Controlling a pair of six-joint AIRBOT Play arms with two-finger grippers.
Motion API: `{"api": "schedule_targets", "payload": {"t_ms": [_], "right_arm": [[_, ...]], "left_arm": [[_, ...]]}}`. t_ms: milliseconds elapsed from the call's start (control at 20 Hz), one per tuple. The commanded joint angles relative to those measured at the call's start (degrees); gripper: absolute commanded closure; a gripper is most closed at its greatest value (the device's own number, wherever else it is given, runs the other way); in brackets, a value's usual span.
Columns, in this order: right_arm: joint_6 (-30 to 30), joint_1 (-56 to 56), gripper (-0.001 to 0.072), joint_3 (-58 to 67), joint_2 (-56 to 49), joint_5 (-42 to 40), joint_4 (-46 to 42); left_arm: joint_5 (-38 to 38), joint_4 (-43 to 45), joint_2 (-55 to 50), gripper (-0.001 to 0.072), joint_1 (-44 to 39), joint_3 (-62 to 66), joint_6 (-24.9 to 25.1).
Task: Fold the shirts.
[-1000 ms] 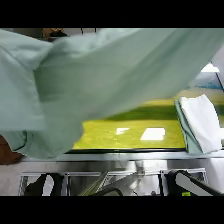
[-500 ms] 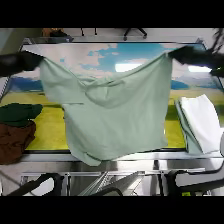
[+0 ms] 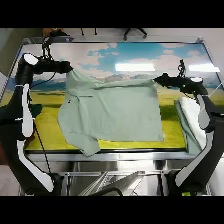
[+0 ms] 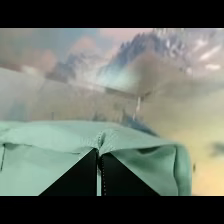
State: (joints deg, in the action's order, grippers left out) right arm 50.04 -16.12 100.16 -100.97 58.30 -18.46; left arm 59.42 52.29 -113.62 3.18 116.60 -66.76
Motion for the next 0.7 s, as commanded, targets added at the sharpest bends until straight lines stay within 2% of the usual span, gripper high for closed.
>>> {"api": "schedule_targets", "payload": {"t_ms": [0,200,450,650], "right_arm": [[0.98,-1.84,0.0689,6.36,-2.86,0.92,0.68],[1.01,-4.15,0.0688,7.52,-1.11,9.46,-0.37],[5.46,-4.50,0.0689,7.50,0.33,16.00,-13.14],[8.11,-4.39,0.0689,7.48,0.28,17.79,-21.84]], "left_arm": [[-2.64,0.74,0.68,0.0691,1.79,-0.28,-2.25],[4.04,1.92,5.86,0.0691,3.58,-6.25,-1.73],[9.07,11.87,6.73,0.0691,1.51,-10.49,-5.46],[11.13,21.16,6.73,0.0691,0.09,-15.52,-10.84]]}}
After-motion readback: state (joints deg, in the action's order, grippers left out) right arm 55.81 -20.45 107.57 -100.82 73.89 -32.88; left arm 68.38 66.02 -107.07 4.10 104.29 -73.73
